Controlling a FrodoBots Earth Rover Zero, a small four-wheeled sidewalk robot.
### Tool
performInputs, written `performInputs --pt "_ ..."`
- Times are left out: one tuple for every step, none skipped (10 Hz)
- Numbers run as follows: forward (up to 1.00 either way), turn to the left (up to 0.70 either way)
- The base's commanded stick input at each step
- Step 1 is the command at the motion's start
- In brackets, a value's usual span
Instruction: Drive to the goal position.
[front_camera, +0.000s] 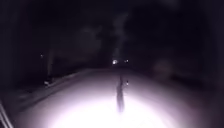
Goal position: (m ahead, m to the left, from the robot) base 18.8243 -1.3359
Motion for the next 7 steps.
performInputs --pt "1.00 0.00" --pt "1.00 0.00" --pt "1.00 0.00" --pt "1.00 0.00" --pt "1.00 -0.11" --pt "1.00 -0.21" --pt "1.00 -0.06"
